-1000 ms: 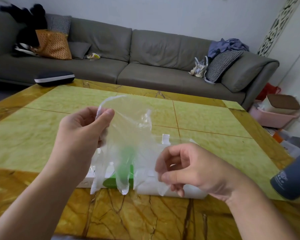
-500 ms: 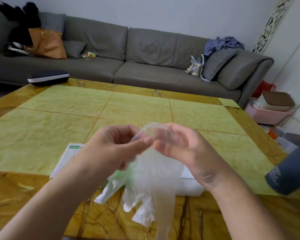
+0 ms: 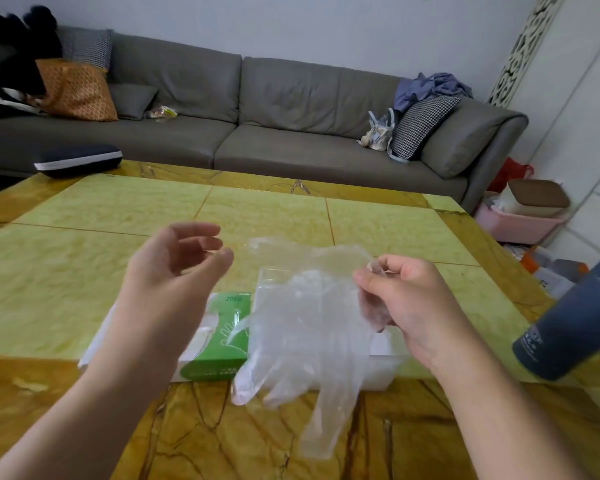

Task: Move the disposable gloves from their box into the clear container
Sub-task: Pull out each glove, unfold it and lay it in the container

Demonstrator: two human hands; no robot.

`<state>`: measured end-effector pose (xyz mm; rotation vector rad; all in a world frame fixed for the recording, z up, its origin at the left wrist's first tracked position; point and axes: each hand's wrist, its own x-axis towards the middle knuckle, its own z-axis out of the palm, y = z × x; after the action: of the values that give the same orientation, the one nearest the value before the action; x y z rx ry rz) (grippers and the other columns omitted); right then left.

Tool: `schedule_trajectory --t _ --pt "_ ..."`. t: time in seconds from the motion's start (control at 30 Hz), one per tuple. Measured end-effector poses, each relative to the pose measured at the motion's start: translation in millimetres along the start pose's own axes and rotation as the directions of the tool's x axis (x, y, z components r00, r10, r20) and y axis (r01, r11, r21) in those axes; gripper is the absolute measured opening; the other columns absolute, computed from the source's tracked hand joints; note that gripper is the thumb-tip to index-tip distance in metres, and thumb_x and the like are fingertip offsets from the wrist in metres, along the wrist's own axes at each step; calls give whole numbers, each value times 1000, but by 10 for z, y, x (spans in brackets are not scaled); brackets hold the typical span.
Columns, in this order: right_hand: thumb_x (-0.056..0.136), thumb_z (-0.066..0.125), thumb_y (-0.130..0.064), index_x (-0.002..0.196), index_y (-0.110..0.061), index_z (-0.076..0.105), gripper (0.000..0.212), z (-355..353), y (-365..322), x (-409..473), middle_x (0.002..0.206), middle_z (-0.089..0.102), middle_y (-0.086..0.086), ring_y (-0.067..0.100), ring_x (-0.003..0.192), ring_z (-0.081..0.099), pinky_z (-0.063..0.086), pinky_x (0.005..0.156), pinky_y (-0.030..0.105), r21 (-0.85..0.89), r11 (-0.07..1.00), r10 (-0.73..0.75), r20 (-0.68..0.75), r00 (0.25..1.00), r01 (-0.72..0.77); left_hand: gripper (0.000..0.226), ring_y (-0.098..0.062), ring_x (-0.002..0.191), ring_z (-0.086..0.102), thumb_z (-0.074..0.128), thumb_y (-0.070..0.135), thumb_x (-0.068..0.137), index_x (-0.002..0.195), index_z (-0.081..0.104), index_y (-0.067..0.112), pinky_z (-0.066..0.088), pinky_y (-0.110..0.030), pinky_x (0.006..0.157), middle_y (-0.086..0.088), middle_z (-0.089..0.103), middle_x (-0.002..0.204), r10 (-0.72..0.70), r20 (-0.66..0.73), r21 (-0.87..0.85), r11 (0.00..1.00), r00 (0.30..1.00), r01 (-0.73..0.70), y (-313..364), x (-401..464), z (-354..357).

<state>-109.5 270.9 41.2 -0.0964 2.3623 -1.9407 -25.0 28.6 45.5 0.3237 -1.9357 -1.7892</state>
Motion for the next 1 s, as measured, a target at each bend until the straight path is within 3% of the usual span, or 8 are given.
schedule_trajectory --t 0.07,0.13,0.23,0.37,0.53,0.77,0.87,1.0 --pt "99 61 -3 87 13 62 20 28 42 24 58 68 15 21 41 56 46 41 28 -130 991 23 -55 998 -30 24 -5 100 67 70 19 94 113 68 34 54 -24 84 14 70 105 243 88 228 939 966 -257 55 -99 87" --pt "99 56 -6 85 11 66 24 53 67 14 60 71 14 20 42 62 53 45 29 -253 966 32 -65 997 -48 21 3 100 62 63 25 96 112 67 37 53 -19 83 22 66 104 306 302 395 822 903 -411 76 -160 274" --pt "94 53 -3 87 13 64 21 72 109 -2 61 72 15 22 46 70 62 50 39 -365 930 20 -86 996 -50 20 -1 93 62 51 30 102 111 69 32 55 -24 83 18 63 106 71 532 624 641 844 -447 -92 -172 605" --pt "91 59 -6 92 9 63 16 -8 195 40 70 74 17 21 48 71 63 54 47 -555 829 21 -97 995 -71 25 -14 86 62 40 34 105 100 62 24 55 -34 75 7 62 102 -243 574 780 453 782 -432 -365 -125 866" --pt "81 61 -10 67 -3 59 16 -90 276 128 61 68 11 37 50 64 37 48 31 -712 700 -43 -128 991 -61 43 -16 123 58 45 51 105 144 51 34 48 -33 102 10 60 138 -438 588 804 408 680 -433 -301 78 943" --pt "72 64 -3 60 -19 39 32 -94 146 71 52 31 -3 21 46 26 20 45 28 -852 523 -58 -49 997 -11 53 -17 142 44 39 57 106 155 40 37 36 -33 112 11 46 156 -602 602 782 308 525 -543 -104 176 1057" --pt "72 66 -4 60 -19 45 29 -80 142 69 52 40 -3 21 42 32 25 42 24 -887 462 -57 -38 998 -7 52 -17 129 55 56 45 103 153 45 35 45 -29 103 8 56 145 -598 597 787 307 535 -535 -119 211 1127" --pt "73 67 2 74 -13 62 16 -66 81 27 65 61 0 24 48 52 39 45 27 -922 388 -21 -19 1000 -9 47 -11 76 53 71 38 96 141 56 34 41 -23 68 14 52 84 -557 605 775 247 569 -582 -176 277 1208"
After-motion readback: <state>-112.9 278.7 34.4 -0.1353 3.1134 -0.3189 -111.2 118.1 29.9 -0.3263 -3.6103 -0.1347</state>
